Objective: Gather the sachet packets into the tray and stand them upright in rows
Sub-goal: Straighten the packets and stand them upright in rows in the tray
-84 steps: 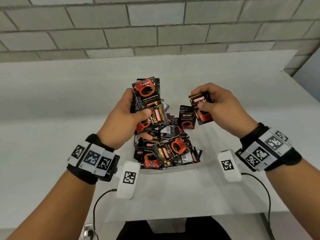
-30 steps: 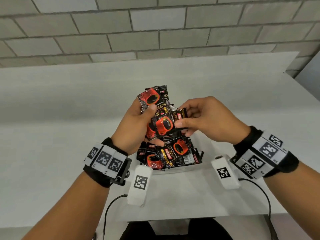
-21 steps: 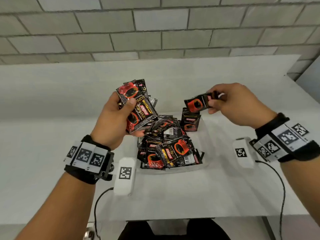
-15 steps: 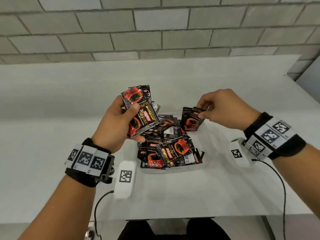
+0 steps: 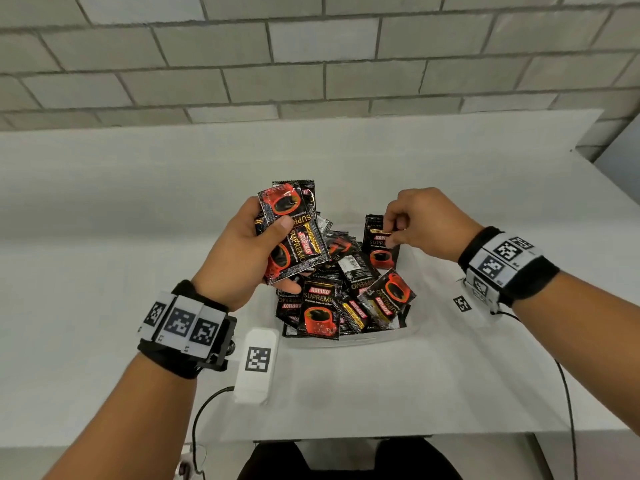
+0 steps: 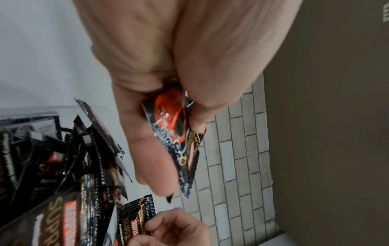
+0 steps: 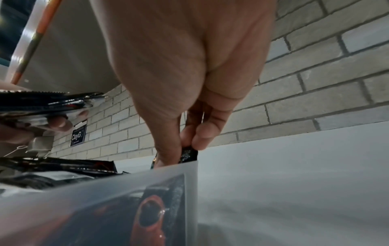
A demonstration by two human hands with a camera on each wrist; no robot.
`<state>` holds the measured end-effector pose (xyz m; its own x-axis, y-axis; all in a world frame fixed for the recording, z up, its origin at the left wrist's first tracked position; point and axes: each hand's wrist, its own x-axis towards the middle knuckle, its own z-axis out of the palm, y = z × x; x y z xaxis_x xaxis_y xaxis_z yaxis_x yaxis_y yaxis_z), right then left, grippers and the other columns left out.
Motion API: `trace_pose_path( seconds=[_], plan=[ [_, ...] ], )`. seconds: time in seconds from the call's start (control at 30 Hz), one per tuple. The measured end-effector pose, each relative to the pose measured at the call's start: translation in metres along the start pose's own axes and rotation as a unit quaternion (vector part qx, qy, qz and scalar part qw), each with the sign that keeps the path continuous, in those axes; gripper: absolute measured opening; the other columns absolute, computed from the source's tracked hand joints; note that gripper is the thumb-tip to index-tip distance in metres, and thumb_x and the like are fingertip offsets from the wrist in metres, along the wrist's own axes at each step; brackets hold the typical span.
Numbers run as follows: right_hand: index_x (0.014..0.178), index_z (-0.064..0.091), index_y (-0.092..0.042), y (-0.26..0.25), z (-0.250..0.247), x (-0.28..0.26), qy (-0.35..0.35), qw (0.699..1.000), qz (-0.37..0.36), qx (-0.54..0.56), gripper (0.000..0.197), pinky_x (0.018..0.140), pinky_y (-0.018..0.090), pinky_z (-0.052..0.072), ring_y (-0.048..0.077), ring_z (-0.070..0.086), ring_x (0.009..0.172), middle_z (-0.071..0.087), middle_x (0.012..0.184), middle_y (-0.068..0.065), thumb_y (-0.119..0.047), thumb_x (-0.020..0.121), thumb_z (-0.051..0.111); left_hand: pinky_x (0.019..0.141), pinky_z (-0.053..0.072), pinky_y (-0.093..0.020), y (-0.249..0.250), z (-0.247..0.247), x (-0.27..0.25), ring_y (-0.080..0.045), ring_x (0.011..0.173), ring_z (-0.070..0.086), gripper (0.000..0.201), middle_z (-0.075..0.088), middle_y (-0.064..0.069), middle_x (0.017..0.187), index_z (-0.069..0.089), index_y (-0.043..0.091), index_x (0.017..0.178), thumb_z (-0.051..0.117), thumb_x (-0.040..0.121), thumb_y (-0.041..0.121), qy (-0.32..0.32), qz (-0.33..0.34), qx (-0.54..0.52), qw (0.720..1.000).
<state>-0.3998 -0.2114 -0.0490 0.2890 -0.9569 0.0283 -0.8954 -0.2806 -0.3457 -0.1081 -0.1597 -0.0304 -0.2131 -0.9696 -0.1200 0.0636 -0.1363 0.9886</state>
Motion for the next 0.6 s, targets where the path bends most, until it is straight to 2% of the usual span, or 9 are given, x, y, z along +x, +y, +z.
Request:
trace_pose_path(
  seconds=[0.07,0.13,0.17,0.23,0.3,0.4,0.47,0.53,0.6],
  plan=[
    [0.088,0.076,-0.019,0.002,0.0,-0.001,-0.001,1.0,-0.003,-0.003,0.021,0.07,0.032,0.048,0.016,0.056,0.075,0.057,0.081,-0.005,-0.02,0.071,0.09,0.048,0.059,-0.041,0.0,0.001,0.0,-0.036,0.089,0.076,0.033,0.068,-0.009,0.123,0.05,0.019,0.135,0.054,0.103,0.02,0.0,-0.004,0.0,1.0],
    [0.087,0.076,-0.021,0.003,-0.003,-0.003,0.005,1.0,-0.006,0.002,0.02,0.072,0.033,0.05,0.016,0.058,0.078,0.057,0.082,-0.005,-0.021,0.072,0.09,0.048,0.059,-0.041,-0.001,0.001,0.001,-0.036,0.089,0.076,0.033,0.068,-0.01,0.124,0.05,0.019,0.135,0.055,0.103,0.02,-0.001,-0.005,0.002,1.0],
    [0.086,0.076,-0.022,0.003,-0.005,-0.005,0.01,1.0,-0.007,0.005,0.019,0.072,0.03,0.049,0.014,0.058,0.077,0.057,0.082,-0.006,-0.021,0.073,0.089,0.048,0.059,-0.041,-0.001,0.002,0.001,-0.036,0.088,0.076,0.033,0.068,-0.009,0.124,0.05,0.019,0.135,0.055,0.103,0.02,-0.001,-0.005,0.001,1.0],
    [0.084,0.076,-0.024,0.001,-0.011,-0.01,0.03,0.999,-0.006,0.023,0.015,0.068,0.019,0.044,0.006,0.055,0.073,0.059,0.08,-0.009,-0.02,0.075,0.087,0.048,0.059,-0.041,-0.001,0.003,0.002,-0.035,0.088,0.076,0.033,0.068,-0.008,0.123,0.05,0.019,0.136,0.055,0.103,0.02,-0.003,-0.005,-0.004,1.0],
    [0.082,0.075,-0.026,-0.008,-0.02,-0.016,0.054,0.995,0.007,0.08,0.011,0.066,0.013,0.044,0.004,0.056,0.069,0.064,0.079,-0.008,-0.021,0.079,0.084,0.047,0.059,-0.041,-0.001,0.006,0.002,-0.034,0.089,0.076,0.033,0.068,-0.007,0.122,0.05,0.019,0.136,0.055,0.103,0.02,-0.009,-0.006,-0.008,1.0],
    [0.084,0.075,-0.026,-0.029,-0.031,-0.027,0.07,0.983,0.013,0.168,0.005,0.067,0.02,0.049,0.006,0.059,0.068,0.07,0.078,-0.003,-0.025,0.084,0.08,0.047,0.059,-0.042,-0.003,0.011,0.001,-0.035,0.092,0.076,0.032,0.069,-0.007,0.12,0.049,0.018,0.135,0.054,0.103,0.019,-0.03,-0.008,-0.005,0.999],
    [0.088,0.074,-0.026,-0.046,-0.036,-0.034,0.079,0.972,-0.004,0.22,0.006,0.072,0.027,0.052,0.016,0.064,0.075,0.071,0.081,-0.001,-0.031,0.086,0.077,0.047,0.059,-0.042,-0.003,0.015,0.001,-0.035,0.094,0.075,0.032,0.069,-0.008,0.121,0.05,0.019,0.134,0.055,0.102,0.019,-0.05,-0.008,0.009,0.999],
    [0.094,0.073,-0.028,-0.06,-0.038,-0.039,0.071,0.959,-0.023,0.274,0.019,0.075,0.033,0.053,0.022,0.066,0.078,0.071,0.084,0.0,-0.044,0.084,0.076,0.049,0.059,-0.043,-0.002,0.02,0.001,-0.035,0.094,0.075,0.032,0.069,-0.008,0.121,0.051,0.021,0.132,0.058,0.101,0.02,-0.072,-0.005,0.026,0.997],
    [0.098,0.071,-0.029,-0.066,-0.037,-0.04,0.06,0.955,-0.03,0.288,0.03,0.073,0.033,0.053,0.022,0.066,0.078,0.07,0.084,-0.001,-0.051,0.08,0.077,0.051,0.06,-0.046,-0.001,0.024,0.0,-0.035,0.093,0.075,0.031,0.069,-0.008,0.119,0.053,0.023,0.129,0.062,0.099,0.023,-0.08,0.004,0.045,0.996]
  ],
)
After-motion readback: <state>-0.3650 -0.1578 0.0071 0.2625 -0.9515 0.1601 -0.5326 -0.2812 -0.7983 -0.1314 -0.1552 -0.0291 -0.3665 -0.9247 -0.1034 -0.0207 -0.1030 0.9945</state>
